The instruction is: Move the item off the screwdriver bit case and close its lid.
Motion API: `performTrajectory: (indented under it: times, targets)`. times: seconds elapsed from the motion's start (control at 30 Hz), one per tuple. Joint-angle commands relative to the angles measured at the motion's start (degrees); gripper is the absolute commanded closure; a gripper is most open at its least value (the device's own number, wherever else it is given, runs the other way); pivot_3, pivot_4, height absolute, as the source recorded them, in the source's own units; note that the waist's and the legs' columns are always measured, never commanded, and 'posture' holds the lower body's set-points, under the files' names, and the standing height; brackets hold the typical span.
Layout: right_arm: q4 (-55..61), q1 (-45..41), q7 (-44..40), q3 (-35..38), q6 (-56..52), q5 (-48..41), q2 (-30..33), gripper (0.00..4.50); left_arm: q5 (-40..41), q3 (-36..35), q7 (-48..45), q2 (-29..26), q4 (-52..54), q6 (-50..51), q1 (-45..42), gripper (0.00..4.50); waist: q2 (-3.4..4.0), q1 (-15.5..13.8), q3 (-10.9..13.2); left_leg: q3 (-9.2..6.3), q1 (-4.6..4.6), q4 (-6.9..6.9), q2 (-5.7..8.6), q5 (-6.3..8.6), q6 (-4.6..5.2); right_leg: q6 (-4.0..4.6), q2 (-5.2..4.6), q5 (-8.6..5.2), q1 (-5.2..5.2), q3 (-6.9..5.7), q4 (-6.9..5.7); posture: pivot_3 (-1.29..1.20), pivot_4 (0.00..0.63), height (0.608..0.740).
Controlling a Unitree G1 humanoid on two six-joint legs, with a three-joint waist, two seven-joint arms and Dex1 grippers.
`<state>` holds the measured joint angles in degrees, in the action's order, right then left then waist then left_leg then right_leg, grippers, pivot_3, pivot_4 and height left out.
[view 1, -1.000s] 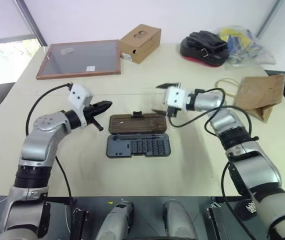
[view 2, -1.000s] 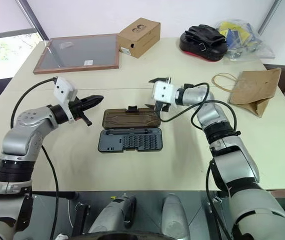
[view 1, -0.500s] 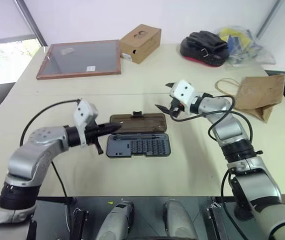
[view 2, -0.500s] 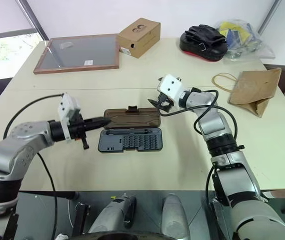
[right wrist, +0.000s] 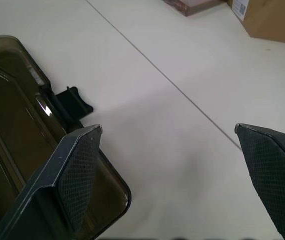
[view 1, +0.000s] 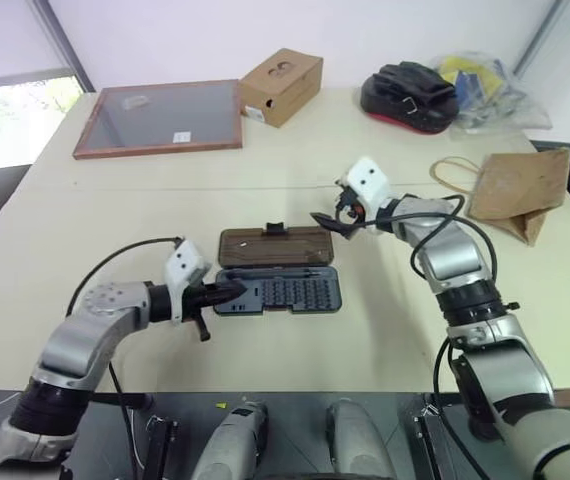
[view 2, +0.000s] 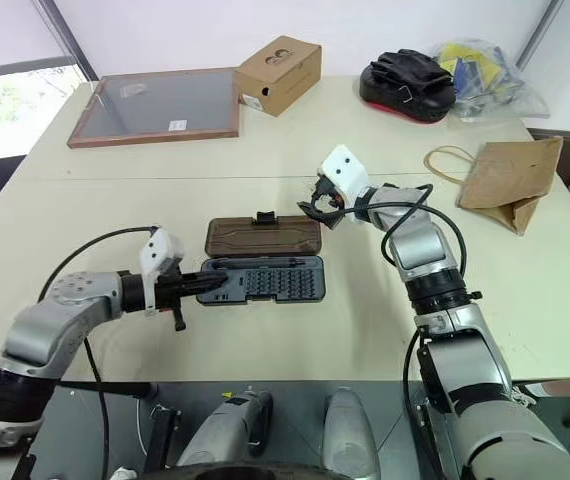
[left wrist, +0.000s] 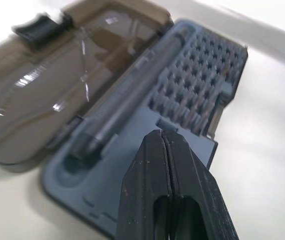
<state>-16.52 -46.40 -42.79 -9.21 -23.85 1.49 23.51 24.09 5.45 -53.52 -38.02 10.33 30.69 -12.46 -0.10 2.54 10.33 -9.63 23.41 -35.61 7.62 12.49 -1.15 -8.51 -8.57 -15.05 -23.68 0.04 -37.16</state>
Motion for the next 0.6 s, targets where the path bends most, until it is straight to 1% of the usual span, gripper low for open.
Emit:
performTrajectory:
  times: [0.03,0.17,0.33,0.6]
  targets:
    - [0.7,-3.6,-3.4,-2.2,1.0,-0.4,-0.4,0.07,-2.0,0.6,-0.5,0.2,-1.7,-2.6,0.4,4.50,0.00,0.0,0.0,0.00,0.00,0.00,-0.01,0.00,0.00,0.00,0.01,0.00,0.00,0.00,0.00,0.00,0.150,0.740]
    - [-4.2,-7.0,-7.6,-5.1,3.0,-0.1,-1.1,0.07,-2.8,0.6,-0.6,0.2,-3.0,-3.8,0.8,4.50,0.00,0.0,0.0,0.00,0.00,0.00,-0.01,0.00,0.00,0.00,0.00,0.00,0.02,-0.01,0.01,0.00,0.150,0.740]
    - [-14.1,-11.6,-11.8,-8.8,8.2,1.9,-2.7,0.07,-3.1,0.5,-0.1,0.3,-3.6,-4.5,1.1,4.50,0.01,0.0,0.0,0.01,-0.04,0.01,-0.01,0.00,-0.01,0.01,0.00,0.01,0.02,-0.01,0.00,0.00,0.150,0.740]
    - [-31.6,-15.8,-11.4,-10.8,20.4,6.4,-4.8,0.07,-2.3,-0.7,2.2,0.1,-0.4,-4.0,3.4,4.50,0.01,0.1,0.0,-0.01,-0.05,0.02,-0.01,-0.01,-0.02,0.02,0.01,0.02,0.02,-0.01,0.00,0.00,0.150,0.740]
